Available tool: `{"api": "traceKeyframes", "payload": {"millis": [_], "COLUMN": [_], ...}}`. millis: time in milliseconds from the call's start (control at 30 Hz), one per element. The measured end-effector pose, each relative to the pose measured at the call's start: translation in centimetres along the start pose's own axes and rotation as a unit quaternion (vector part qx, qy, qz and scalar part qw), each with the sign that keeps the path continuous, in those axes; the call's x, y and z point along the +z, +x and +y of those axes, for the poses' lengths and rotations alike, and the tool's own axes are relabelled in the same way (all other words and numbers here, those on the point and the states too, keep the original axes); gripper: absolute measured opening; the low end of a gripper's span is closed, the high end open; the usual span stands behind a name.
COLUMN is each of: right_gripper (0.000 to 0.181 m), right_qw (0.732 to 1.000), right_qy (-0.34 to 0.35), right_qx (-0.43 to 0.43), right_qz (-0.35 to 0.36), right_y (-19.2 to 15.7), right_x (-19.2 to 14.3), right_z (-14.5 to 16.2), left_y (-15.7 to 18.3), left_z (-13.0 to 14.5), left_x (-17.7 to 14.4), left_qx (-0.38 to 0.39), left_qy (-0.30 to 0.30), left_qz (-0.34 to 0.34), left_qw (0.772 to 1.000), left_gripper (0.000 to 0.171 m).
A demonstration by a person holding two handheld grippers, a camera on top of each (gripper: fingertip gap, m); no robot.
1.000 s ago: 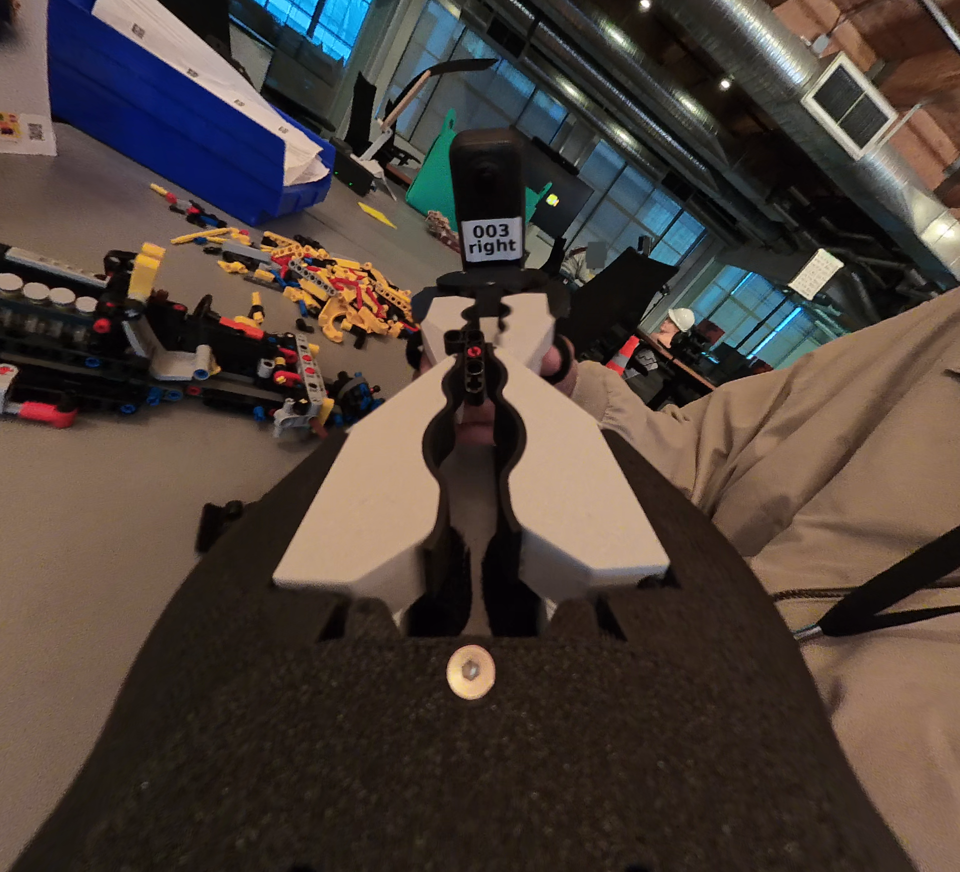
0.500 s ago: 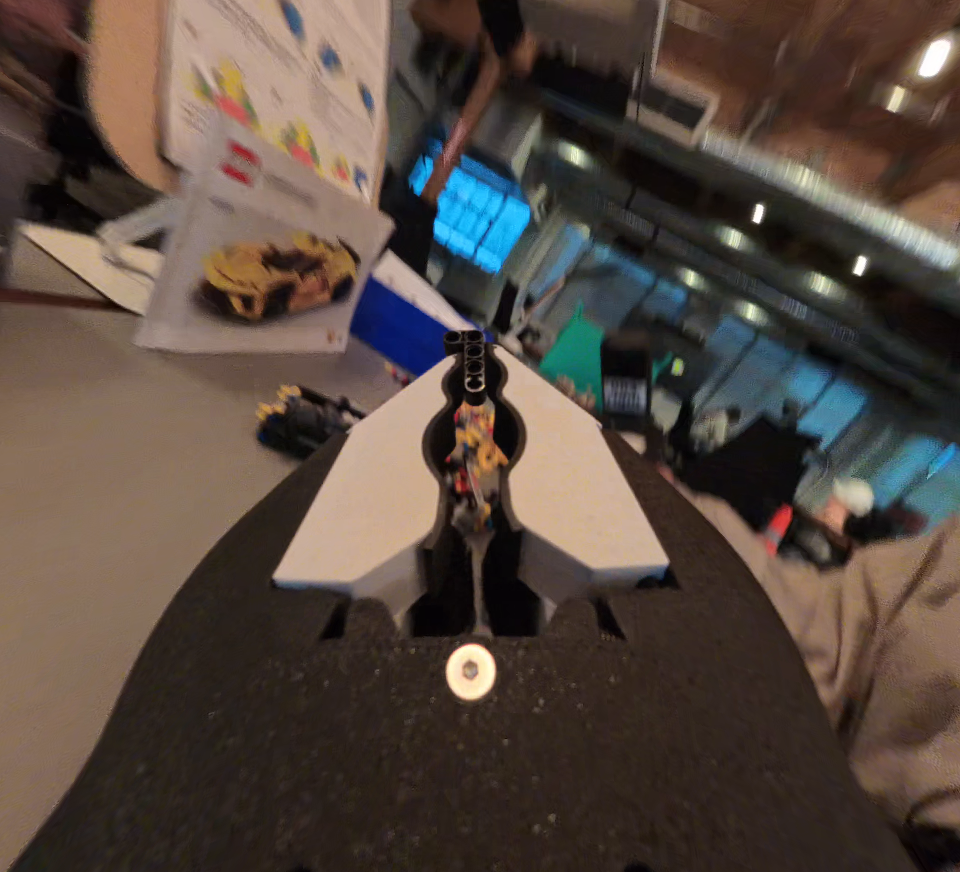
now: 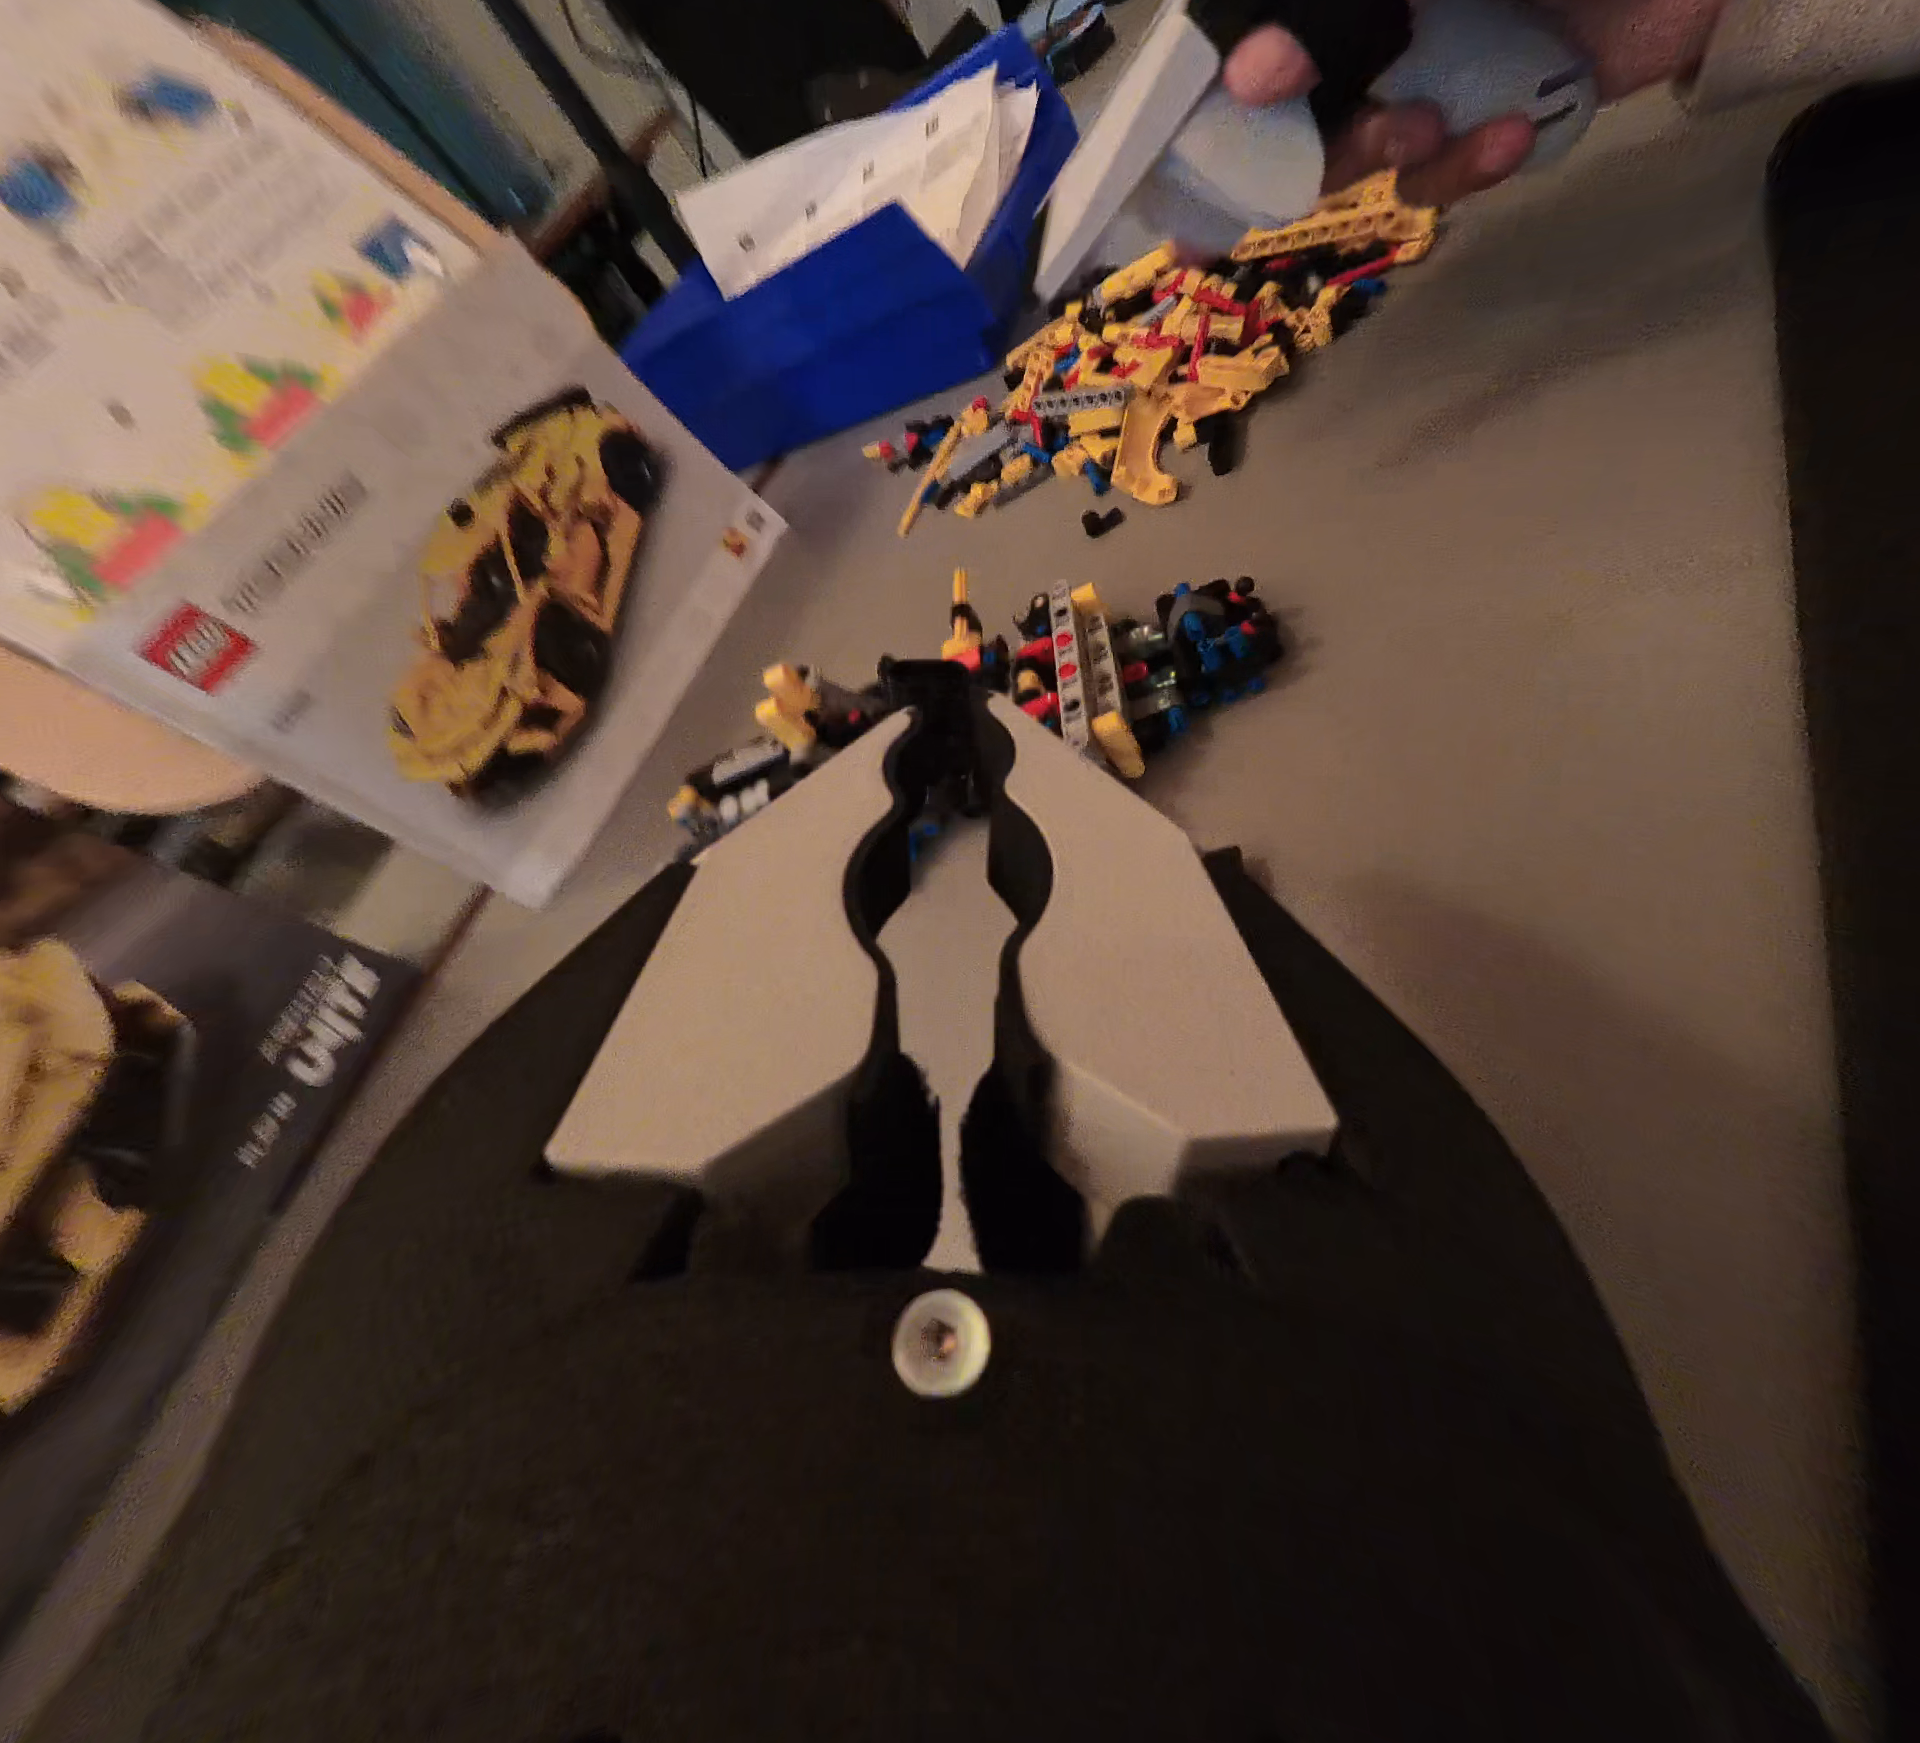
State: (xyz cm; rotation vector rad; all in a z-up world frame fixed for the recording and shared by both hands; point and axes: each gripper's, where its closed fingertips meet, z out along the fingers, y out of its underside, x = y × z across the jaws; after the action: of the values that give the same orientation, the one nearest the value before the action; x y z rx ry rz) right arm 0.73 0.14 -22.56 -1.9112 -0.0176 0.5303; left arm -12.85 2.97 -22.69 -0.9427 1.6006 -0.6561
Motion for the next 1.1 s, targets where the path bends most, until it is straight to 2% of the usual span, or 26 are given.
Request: {"api": "traceKeyframes", "payload": {"millis": [67, 133, 200, 267, 333, 367, 433, 467, 533, 600, 633, 667, 733, 833, 900, 1000, 1100], "right_gripper": [0.035, 0.026, 0.025, 0.016, 0.02, 0.01, 0.007, 0.007, 0.007, 0.007, 0.006, 0.007, 0.007, 0.007, 0.007, 0.011, 0.025], "right_qw": [0.98, 0.951, 0.946, 0.941, 0.946, 0.942, 0.943, 0.947, 0.974, 0.998, 0.997, 0.985, 0.955, 0.93, 0.931, 0.929, 0.934], "right_qy": [0.014, -0.011, -0.058, -0.051, -0.058, -0.066, -0.075, -0.088, -0.066, -0.027, -0.009, -0.006, -0.04, -0.097, -0.091, -0.084, -0.075], "right_qx": [0.083, 0.124, 0.12, 0.105, 0.093, 0.092, 0.097, 0.096, 0.079, 0.053, 0.019, -0.018, -0.067, -0.078, -0.076, -0.082, -0.09], "right_qz": [-0.178, -0.283, -0.295, -0.317, -0.306, -0.316, -0.31, -0.293, -0.204, -0.033, 0.073, 0.17, 0.286, 0.346, 0.346, 0.35, 0.339], "right_y": [-6.7, -10.7, -12.0, -13.2, -13.4, -13.8, -13.7, -13.1, -9.6, -2.5, 1.6, 5.1, 9.4, 12.6, 13.3, 13.8, 12.6], "right_x": [2.1, 3.4, 4.7, 4.9, 5.5, 5.4, 5.5, 5.6, 5.5, 3.3, 1.0, -1.7, -6.0, -8.4, -8.4, -8.5, -7.9], "right_z": [-0.1, 0.7, 2.3, 2.5, 3.0, 3.2, 3.6, 3.9, 3.0, 1.1, 0.2, -0.2, 0.3, 2.5, 2.9, 3.0, 2.0], "left_y": [1.1, 1.6, 1.5, 2.0, 2.9, 2.9, 3.1, 3.1, 2.5, 2.9, 3.1, 3.7, 4.2, 5.8, 6.0, 5.8, 6.5], "left_z": [-1.1, -1.7, -2.4, -2.4, -2.2, -2.3, -2.0, -1.5, 0.1, 1.8, 2.4, 2.9, 3.7, 4.7, 5.8, 5.7, 6.4], "left_x": [0.1, 0.0, -0.4, -0.5, -0.5, -0.6, -0.4, -0.2, -0.1, -0.8, -1.3, -2.0, -2.7, -3.0, -2.4, -1.4, -1.0], "left_qx": [0.041, 0.076, 0.081, 0.07, 0.097, 0.11, 0.092, 0.072, 0.039, -0.027, -0.07, -0.108, -0.154, -0.155, -0.124, -0.09, -0.102], "left_qy": [0.04, 0.062, 0.08, 0.087, 0.081, 0.081, 0.073, 0.06, 0.019, -0.01, -0.018, -0.025, -0.046, -0.082, -0.109, -0.102, -0.124], "left_qz": [-0.005, -0.011, -0.022, -0.007, 0.0, -0.008, 0.004, 0.01, 0.016, 0.081, 0.116, 0.166, 0.22, 0.264, 0.239, 0.198, 0.209], "left_qw": [0.998, 0.995, 0.993, 0.994, 0.992, 0.991, 0.993, 0.996, 0.999, 0.996, 0.991, 0.98, 0.962, 0.948, 0.957, 0.971, 0.965], "left_gripper": [0.007, 0.007, 0.007, 0.007, 0.007, 0.007, 0.007, 0.008, 0.01, 0.013, 0.013, 0.012, 0.017, 0.023, 0.027, 0.026, 0.026]}}
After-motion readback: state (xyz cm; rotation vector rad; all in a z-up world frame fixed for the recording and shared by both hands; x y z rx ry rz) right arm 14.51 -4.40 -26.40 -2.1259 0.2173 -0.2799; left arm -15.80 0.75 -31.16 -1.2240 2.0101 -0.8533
